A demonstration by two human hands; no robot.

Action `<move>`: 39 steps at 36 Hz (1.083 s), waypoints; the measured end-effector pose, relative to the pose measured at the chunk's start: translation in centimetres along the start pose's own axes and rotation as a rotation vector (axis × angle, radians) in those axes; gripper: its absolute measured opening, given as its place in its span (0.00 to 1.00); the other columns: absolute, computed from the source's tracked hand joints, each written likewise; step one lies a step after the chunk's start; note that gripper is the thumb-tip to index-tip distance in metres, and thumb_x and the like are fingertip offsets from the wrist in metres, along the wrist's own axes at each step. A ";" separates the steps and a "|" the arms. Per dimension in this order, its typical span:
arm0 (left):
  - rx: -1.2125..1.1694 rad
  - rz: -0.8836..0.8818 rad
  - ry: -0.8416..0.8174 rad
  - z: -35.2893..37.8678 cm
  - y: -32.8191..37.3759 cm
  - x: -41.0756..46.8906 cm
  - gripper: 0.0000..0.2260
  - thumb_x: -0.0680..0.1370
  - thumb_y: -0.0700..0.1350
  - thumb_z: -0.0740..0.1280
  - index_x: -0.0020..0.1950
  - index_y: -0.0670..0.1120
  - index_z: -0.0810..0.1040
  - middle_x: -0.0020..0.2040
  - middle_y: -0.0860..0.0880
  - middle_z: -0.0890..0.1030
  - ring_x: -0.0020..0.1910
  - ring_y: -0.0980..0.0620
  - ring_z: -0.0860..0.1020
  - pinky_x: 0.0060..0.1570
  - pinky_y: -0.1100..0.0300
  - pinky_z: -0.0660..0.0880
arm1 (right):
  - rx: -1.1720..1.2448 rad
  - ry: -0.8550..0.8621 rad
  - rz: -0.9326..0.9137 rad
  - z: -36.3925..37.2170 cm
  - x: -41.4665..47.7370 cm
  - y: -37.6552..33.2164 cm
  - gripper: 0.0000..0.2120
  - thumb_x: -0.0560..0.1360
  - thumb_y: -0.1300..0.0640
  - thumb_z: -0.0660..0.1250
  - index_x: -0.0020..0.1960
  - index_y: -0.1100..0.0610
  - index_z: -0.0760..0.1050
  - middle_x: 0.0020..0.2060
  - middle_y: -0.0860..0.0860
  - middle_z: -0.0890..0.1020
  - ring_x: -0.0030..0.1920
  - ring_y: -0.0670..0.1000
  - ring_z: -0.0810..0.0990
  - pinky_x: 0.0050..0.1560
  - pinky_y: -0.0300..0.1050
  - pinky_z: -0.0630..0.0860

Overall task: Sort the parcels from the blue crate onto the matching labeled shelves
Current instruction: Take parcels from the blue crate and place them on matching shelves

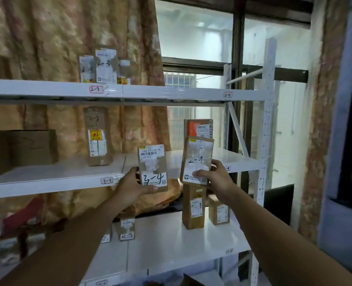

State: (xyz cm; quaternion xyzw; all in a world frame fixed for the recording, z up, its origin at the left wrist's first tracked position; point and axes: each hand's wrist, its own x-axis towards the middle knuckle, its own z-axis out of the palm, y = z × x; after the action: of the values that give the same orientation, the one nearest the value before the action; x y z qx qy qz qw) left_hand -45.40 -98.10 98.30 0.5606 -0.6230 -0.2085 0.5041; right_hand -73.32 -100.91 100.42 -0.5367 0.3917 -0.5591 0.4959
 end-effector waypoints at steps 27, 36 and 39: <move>0.201 0.071 -0.057 37.2 11.1 22.6 0.35 0.65 0.50 0.85 0.66 0.45 0.72 0.57 0.50 0.81 0.55 0.47 0.80 0.55 0.52 0.78 | -0.075 -0.037 -0.172 -29.5 18.9 -6.4 0.41 0.64 0.64 0.82 0.71 0.56 0.67 0.63 0.58 0.78 0.59 0.61 0.83 0.60 0.61 0.82; 0.247 0.012 -0.052 41.4 8.6 29.2 0.33 0.66 0.52 0.83 0.62 0.44 0.70 0.53 0.50 0.78 0.51 0.49 0.77 0.43 0.57 0.73 | -0.137 -0.130 -0.151 -29.2 25.5 -4.7 0.35 0.68 0.67 0.80 0.70 0.57 0.67 0.62 0.58 0.78 0.59 0.63 0.83 0.59 0.61 0.82; 0.241 0.000 -0.067 42.2 7.9 31.8 0.39 0.58 0.59 0.84 0.61 0.46 0.71 0.53 0.51 0.80 0.52 0.50 0.79 0.48 0.54 0.79 | -0.131 -0.109 -0.142 -29.0 27.6 -4.2 0.37 0.67 0.67 0.81 0.70 0.57 0.67 0.63 0.59 0.77 0.61 0.66 0.81 0.60 0.66 0.80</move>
State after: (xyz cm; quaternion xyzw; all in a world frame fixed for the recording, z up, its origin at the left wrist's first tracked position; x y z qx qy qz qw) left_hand -81.27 -137.59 100.29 0.6096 -0.6602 -0.1507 0.4121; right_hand -100.65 -129.69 106.97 -0.6239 0.3612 -0.5359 0.4394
